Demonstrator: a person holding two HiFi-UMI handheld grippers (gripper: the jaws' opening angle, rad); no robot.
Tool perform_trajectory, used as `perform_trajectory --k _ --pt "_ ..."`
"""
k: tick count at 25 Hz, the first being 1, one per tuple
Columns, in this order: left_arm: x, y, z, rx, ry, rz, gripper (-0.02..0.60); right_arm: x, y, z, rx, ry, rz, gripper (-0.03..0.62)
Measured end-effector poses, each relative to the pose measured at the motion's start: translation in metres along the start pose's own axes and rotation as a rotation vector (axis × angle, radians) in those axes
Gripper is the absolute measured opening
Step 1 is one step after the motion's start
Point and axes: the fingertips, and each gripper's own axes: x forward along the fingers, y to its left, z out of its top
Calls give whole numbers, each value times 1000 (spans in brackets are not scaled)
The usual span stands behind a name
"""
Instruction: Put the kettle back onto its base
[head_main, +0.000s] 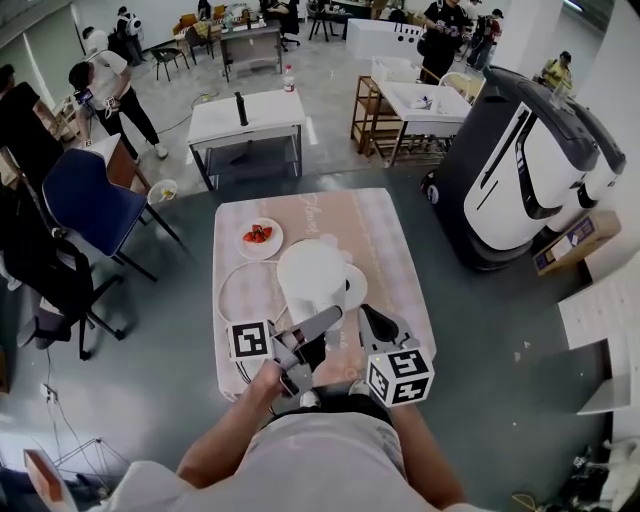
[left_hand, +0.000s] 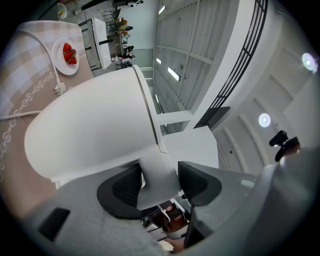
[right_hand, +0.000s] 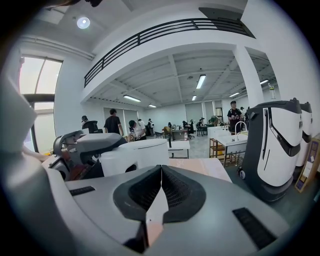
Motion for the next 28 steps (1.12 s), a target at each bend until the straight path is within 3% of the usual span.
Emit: perform_trajectory --k 28 --pt "87 34 26 -5 18 18 233 35 -84 1 54 25 44 5"
